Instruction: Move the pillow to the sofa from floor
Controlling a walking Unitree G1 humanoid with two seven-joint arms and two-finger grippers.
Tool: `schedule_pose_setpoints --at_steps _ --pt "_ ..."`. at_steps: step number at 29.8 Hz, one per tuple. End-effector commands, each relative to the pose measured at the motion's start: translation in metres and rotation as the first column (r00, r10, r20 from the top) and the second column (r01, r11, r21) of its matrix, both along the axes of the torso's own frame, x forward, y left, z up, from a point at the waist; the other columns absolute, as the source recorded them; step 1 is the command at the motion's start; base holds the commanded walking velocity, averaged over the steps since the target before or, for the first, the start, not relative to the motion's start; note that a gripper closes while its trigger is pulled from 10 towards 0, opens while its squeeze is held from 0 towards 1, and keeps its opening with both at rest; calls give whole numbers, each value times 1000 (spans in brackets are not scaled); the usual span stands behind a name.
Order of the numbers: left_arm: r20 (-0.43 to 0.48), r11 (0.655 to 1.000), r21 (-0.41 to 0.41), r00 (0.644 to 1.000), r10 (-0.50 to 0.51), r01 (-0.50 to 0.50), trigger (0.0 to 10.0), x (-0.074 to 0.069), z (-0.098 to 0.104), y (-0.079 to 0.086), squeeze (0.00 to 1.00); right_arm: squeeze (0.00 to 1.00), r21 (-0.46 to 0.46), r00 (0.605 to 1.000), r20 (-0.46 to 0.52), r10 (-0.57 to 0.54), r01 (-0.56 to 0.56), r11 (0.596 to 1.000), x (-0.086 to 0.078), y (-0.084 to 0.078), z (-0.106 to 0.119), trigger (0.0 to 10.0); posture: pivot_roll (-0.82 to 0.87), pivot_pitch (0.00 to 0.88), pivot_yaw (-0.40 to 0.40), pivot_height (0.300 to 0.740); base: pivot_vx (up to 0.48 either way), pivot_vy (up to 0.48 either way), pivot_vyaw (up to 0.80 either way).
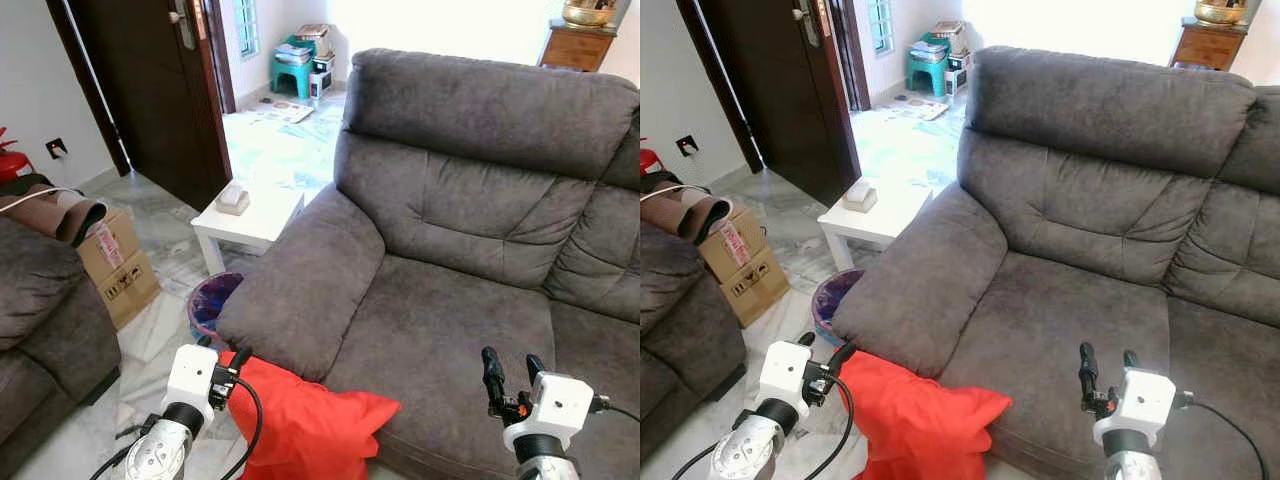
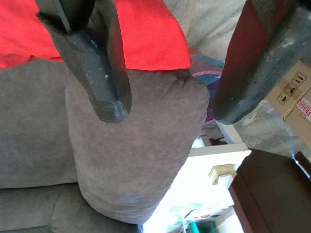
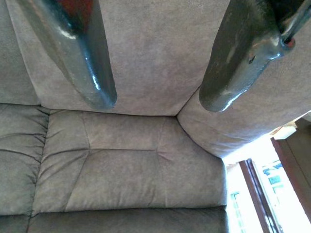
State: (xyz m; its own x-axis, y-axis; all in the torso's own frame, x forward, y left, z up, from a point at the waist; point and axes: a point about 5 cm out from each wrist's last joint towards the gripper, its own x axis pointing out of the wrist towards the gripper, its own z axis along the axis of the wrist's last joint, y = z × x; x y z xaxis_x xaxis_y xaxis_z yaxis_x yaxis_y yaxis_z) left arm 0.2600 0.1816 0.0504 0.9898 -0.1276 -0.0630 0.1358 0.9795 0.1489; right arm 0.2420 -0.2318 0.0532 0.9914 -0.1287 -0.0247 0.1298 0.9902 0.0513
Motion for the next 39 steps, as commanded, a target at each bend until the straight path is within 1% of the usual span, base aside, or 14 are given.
schedule_pose_setpoints --at_steps 1,4,7,8,19,26,39 --pt "-4 1000 -11 1000 9 -9 10000 -2 1 1 0 0 -8 1000 0 12 -12 1000 1 2 2 10000 -30 96 12 701 0 0 0" --pt "-6 1000 -12 1000 11 -12 10000 -2 1 1 0 0 -24 1000 3 23 -23 999 1 3 3 10000 -32 98 13 701 0 0 788" --pt "-10 1000 -11 1000 11 -11 10000 -2 1 2 0 0 -19 1000 -3 26 -26 999 1 5 1 10000 -29 98 14 701 164 0 785" --pt "-10 1000 -11 1000 10 -10 10000 -2 1 1 0 0 15 1000 -3 5 -5 1000 1 4 0 10000 -29 98 15 701 251 0 0" --pt "-9 1000 -16 1000 7 -7 10000 -1 1 0 0 0 7 1000 -1 13 -13 1000 4 3 2 10000 -29 93 12 701 264 0 0" --pt "-4 1000 -21 1000 6 -6 10000 -1 2 -1 0 0 13 1000 -9 20 -20 1000 6 6 0 10000 -27 90 7 701 285 0 0" --pt "15 1000 -31 1000 1 -1 10000 0 5 -3 0 0 5 999 -11 36 -36 999 9 8 1 10000 -27 91 7 701 0 0 0"
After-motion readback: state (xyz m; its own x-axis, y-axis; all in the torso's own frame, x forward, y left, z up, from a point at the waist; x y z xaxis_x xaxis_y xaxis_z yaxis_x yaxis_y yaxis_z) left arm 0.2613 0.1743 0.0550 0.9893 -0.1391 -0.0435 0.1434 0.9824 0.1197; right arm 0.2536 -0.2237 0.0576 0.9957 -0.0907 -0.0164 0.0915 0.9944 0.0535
